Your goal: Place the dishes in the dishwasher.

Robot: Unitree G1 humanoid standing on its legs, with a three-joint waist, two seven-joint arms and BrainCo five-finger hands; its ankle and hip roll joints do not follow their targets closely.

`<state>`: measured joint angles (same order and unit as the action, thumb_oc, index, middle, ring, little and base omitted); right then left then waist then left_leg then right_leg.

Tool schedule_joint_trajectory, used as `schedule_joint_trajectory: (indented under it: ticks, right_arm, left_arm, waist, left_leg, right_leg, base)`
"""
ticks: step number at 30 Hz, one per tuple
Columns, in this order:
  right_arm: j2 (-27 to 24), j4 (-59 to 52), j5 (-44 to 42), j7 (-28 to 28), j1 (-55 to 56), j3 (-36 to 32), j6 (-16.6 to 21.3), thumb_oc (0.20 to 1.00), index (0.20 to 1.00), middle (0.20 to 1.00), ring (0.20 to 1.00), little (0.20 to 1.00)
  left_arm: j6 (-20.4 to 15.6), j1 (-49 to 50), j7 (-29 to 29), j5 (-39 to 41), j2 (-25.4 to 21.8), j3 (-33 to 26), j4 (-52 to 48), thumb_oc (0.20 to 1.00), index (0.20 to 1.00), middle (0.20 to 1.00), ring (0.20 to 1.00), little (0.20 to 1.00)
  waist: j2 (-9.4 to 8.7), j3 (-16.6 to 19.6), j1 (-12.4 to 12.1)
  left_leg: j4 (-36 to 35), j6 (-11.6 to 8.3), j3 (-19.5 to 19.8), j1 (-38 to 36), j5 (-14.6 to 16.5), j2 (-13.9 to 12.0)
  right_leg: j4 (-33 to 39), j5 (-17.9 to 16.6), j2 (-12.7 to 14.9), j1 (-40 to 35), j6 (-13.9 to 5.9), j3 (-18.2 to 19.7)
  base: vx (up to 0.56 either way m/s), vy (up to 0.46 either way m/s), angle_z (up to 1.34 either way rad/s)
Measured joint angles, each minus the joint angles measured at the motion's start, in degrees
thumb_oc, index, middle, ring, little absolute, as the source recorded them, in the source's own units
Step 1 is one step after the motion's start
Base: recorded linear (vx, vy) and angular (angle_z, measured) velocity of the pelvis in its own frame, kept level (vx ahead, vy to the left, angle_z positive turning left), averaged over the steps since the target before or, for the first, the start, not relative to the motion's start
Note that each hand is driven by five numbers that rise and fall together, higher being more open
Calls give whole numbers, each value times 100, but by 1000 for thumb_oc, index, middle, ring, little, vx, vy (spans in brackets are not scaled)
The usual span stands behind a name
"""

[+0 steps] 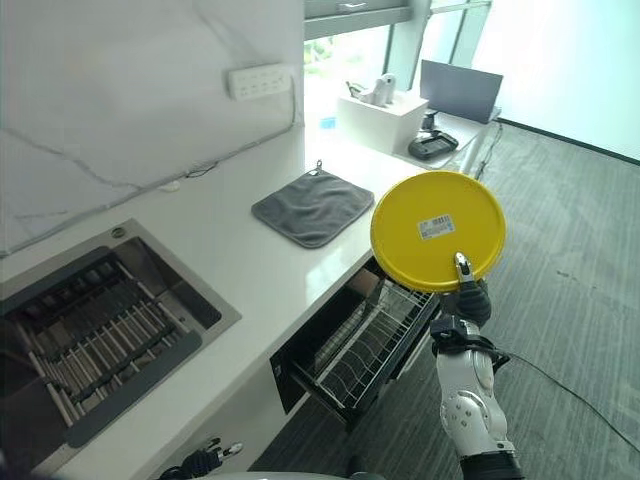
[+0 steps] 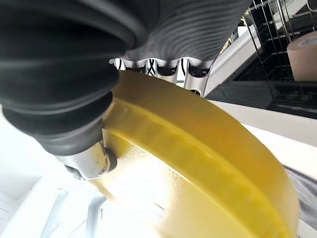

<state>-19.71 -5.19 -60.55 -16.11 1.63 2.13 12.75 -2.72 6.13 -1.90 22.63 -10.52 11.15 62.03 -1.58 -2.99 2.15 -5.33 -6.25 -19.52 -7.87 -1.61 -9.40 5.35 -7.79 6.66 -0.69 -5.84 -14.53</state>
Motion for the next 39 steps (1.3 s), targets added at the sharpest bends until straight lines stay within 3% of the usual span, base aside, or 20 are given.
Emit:
schedule_joint_trajectory:
  ticks: [10, 21, 29, 34, 39]
  right_arm:
    - [-1, 33, 318, -333, -104, -58, 25, 200, 200, 200, 200, 200]
    - [-2, 305, 473, -659, -110, -108, 295, 200, 200, 200, 200, 200]
    - [-6, 650, 601, -762, -244, -297, 385, 200, 200, 200, 200, 200]
    - [0, 708, 636, -809, -285, -274, 412, 200, 200, 200, 200, 200]
    - [16, 981, 813, -798, -364, -255, 412, 200, 200, 200, 200, 200]
  left_arm:
    - [-73, 548, 8, 32, -13, -152, 466, 1000, 1000, 1000, 1000, 1000]
    - [35, 770, -127, -31, 28, 17, 537, 1000, 1000, 1000, 1000, 1000]
    - [51, 633, -128, 3, 23, 21, 355, 1000, 1000, 1000, 1000, 1000]
    - [124, 540, -127, 609, 50, -5, 192, 1000, 1000, 1000, 1000, 1000]
    - [97, 481, -125, 669, 17, -33, -148, 1000, 1000, 1000, 1000, 1000]
  waist:
    - [284, -249, -88]
    - [342, -645, -91]
    - [473, -1165, -81]
    - [551, -1402, -68]
    - [564, -1548, -73]
  left_leg:
    - [10, -59, 164, -26, -34, -29]
    - [35, -52, 167, 188, -70, -40]
    - [37, -44, 161, 392, -145, -25]
    - [37, -44, 164, 493, -157, -23]
    - [38, -39, 174, 580, -165, -16]
  right_leg:
    - [1, 78, -12, -113, -22, -171]
    - [1, 48, -20, 103, -1, -163]
    - [-32, -41, -17, 335, 70, -149]
    - [-33, -44, -14, 431, 68, -147]
    - [-35, -101, -12, 515, 106, -147]
  base:
    - [20, 29, 9]
    - [-42, -15, -1]
    - [-80, -8, -1]
    - [-57, 3, 0]
    - [-23, 6, 1]
